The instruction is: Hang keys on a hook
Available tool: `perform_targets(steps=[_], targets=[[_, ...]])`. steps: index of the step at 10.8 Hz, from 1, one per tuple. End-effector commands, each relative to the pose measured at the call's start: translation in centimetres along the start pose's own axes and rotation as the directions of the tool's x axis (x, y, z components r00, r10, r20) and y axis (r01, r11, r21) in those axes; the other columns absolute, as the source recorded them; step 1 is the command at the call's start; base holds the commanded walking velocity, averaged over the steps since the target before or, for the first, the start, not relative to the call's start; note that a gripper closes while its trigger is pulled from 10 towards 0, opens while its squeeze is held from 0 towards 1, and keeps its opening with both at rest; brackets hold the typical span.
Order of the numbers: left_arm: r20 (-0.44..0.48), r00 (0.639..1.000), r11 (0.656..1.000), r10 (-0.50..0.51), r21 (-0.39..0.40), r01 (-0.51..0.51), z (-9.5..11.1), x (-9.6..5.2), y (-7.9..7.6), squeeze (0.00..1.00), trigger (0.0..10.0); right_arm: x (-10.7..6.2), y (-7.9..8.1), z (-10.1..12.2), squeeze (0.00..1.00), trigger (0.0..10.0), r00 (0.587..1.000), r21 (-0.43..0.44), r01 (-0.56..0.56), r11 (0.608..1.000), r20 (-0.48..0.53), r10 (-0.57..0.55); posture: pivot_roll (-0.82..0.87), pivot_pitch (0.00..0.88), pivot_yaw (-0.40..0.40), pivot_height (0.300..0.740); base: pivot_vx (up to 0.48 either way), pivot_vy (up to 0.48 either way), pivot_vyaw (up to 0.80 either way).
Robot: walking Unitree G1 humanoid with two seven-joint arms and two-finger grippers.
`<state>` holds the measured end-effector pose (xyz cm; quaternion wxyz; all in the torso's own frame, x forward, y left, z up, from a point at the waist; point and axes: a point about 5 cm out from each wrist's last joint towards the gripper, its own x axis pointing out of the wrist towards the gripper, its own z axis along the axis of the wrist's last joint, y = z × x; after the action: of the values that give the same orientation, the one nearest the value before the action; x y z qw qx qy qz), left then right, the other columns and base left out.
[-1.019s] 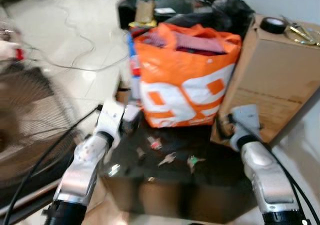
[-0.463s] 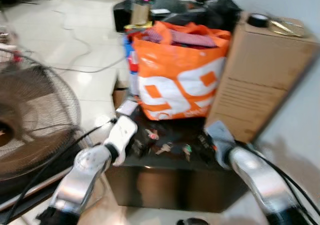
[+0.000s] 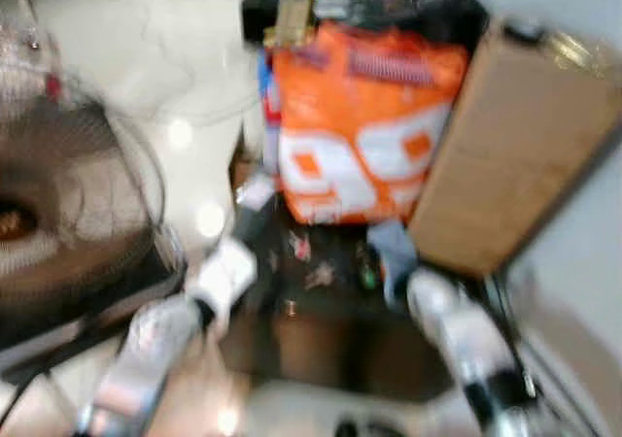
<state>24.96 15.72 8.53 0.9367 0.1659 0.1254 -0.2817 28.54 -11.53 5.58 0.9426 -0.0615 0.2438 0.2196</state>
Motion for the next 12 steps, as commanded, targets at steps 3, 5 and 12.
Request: perform_targets(steps=[3, 5, 12], targets=[[0.104, 0.976, 0.976, 0.191, -0.126, -0.177, 2.0, -0.3, 1.5, 0.0, 10.0, -3.9, -1.8, 1.6, 0.0, 10.0, 0.966, 0.18, 0.121, 0.976, 0.204, -0.158, -0.11, 0.0, -0.024, 0.74, 0.0, 0.0, 0.0], [0.1, 0.959, 0.958, 0.264, -0.143, -0.249, 1.8, -0.5, 2.0, 0.0, 10.0, -6.1, -1.8, 0.9, 0.0, 10.0, 0.938, 0.244, 0.215, 0.946, 0.219, -0.269, -0.12, 0.0, -0.006, 0.74, 0.0, 0.0, 0.0], [0.109, 0.955, 0.957, 0.276, -0.123, -0.263, 2.7, -0.2, 2.6, 0.0, 10.0, -5.7, -2.1, 1.3, 0.0, 10.0, 0.925, 0.2, 0.29, 0.936, 0.191, -0.328, -0.1, 0.0, -0.001, 0.74, 0.301, 0.0, 0.46]])
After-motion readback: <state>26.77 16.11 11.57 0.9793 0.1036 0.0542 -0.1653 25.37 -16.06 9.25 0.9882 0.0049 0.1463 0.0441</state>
